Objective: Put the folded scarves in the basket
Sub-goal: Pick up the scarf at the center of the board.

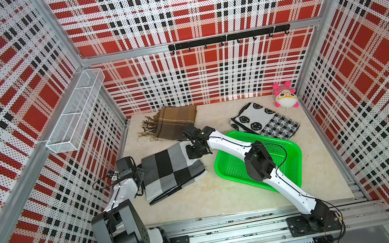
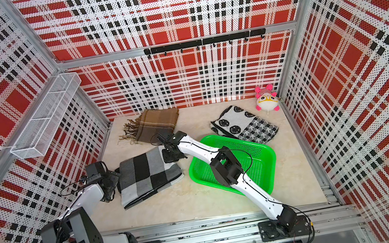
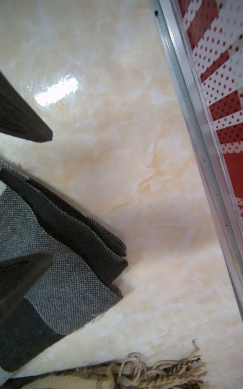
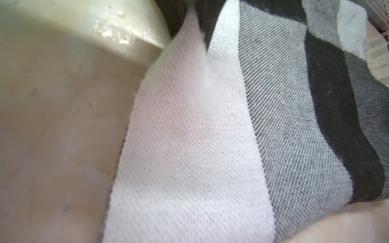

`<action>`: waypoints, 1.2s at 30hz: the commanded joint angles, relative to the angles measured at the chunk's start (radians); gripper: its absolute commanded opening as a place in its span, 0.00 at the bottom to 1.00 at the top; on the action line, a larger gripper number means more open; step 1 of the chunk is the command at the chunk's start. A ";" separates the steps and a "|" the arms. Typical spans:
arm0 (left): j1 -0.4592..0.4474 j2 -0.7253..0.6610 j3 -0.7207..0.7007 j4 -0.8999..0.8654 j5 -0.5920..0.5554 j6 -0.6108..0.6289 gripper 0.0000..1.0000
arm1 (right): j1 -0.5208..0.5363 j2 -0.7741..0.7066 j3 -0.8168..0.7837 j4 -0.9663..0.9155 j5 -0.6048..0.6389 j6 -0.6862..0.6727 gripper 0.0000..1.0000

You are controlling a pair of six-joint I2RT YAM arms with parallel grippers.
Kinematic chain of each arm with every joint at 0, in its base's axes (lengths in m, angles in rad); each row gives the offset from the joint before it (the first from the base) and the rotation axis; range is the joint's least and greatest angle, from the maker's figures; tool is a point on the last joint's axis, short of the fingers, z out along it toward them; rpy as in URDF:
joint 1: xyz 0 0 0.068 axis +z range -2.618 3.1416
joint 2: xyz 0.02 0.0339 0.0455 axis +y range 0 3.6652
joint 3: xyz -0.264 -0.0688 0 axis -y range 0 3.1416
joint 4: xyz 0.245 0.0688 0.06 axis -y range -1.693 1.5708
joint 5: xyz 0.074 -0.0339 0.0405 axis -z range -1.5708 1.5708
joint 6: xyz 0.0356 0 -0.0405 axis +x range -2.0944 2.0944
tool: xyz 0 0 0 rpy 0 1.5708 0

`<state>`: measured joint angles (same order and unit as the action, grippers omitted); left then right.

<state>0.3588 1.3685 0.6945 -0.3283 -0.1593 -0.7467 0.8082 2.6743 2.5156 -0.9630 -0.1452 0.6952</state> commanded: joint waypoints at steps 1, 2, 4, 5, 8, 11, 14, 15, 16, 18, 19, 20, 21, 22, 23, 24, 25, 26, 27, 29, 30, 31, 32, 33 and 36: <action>0.007 0.022 -0.003 0.032 0.073 0.059 0.90 | -0.044 0.005 -0.036 -0.056 0.093 -0.046 0.00; 0.006 0.032 -0.001 0.039 0.096 0.072 0.90 | -0.058 -0.015 -0.065 -0.048 0.103 -0.054 0.00; -0.001 0.051 0.000 0.059 0.146 0.097 0.90 | -0.077 -0.036 -0.094 -0.030 0.097 -0.063 0.00; -0.009 0.065 0.004 0.069 0.171 0.108 0.90 | -0.085 -0.039 -0.093 -0.027 0.087 -0.070 0.00; -0.058 0.115 0.027 0.072 0.198 0.130 0.89 | -0.090 -0.013 -0.050 -0.048 0.067 -0.091 0.00; -0.098 0.147 0.034 0.080 0.195 0.118 0.89 | -0.089 0.000 -0.039 -0.053 0.061 -0.085 0.00; -0.113 0.163 0.034 0.092 0.200 0.109 0.89 | -0.092 -0.005 -0.058 -0.042 0.061 -0.077 0.00; -0.117 0.166 0.034 0.092 0.205 0.109 0.89 | -0.091 -0.005 -0.060 -0.040 0.061 -0.076 0.00; -0.121 0.166 0.033 0.092 0.212 0.109 0.89 | -0.092 -0.006 -0.062 -0.040 0.062 -0.075 0.00; -0.128 0.154 0.023 0.092 0.231 0.100 0.89 | -0.092 -0.008 -0.064 -0.040 0.059 -0.074 0.00; -0.132 0.139 0.016 0.089 0.236 0.094 0.89 | -0.093 -0.010 -0.063 -0.039 0.057 -0.072 0.00; -0.135 0.117 0.009 0.085 0.237 0.085 0.89 | -0.093 -0.011 -0.064 -0.037 0.055 -0.072 0.00; -0.136 0.098 0.004 0.078 0.240 0.079 0.89 | -0.093 -0.013 -0.063 -0.036 0.053 -0.071 0.00; -0.136 0.071 0.001 0.070 0.247 0.073 0.89 | -0.092 -0.015 -0.063 -0.034 0.051 -0.070 0.00; -0.136 0.049 0.000 0.057 0.246 0.068 0.90 | -0.092 -0.016 -0.063 -0.032 0.047 -0.070 0.00; -0.136 0.024 0.002 0.040 0.244 0.066 0.90 | -0.093 -0.016 -0.062 -0.030 0.044 -0.070 0.00; -0.137 0.005 0.001 0.034 0.247 0.067 0.90 | -0.093 -0.015 -0.060 -0.029 0.038 -0.070 0.00; -0.139 -0.008 -0.001 0.028 0.250 0.069 0.90 | -0.093 -0.015 -0.061 -0.028 0.035 -0.072 0.00; -0.139 -0.011 -0.001 0.015 0.256 0.075 0.90 | -0.092 -0.014 -0.061 -0.027 0.032 -0.072 0.00; -0.139 0.014 0.000 -0.005 0.262 0.093 0.89 | -0.093 -0.013 -0.061 -0.023 0.026 -0.074 0.00; -0.139 0.032 0.001 -0.014 0.259 0.099 0.88 | -0.093 -0.012 -0.060 -0.022 0.021 -0.074 0.00; -0.139 0.050 0.000 -0.015 0.260 0.100 0.86 | -0.093 -0.012 -0.060 -0.020 0.018 -0.075 0.00; -0.140 0.066 0.002 -0.006 0.267 0.101 0.85 | -0.092 -0.010 -0.060 -0.020 0.015 -0.073 0.00; -0.147 0.083 0.004 0.009 0.277 0.099 0.85 | -0.093 -0.010 -0.060 -0.018 0.011 -0.074 0.00; -0.182 0.147 0.023 0.036 0.290 0.095 0.82 | -0.093 -0.009 -0.061 -0.014 -0.003 -0.072 0.00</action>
<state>0.2092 1.4658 0.7013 -0.2985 0.1040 -0.6640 0.7158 2.6465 2.4672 -0.9653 -0.1368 0.6254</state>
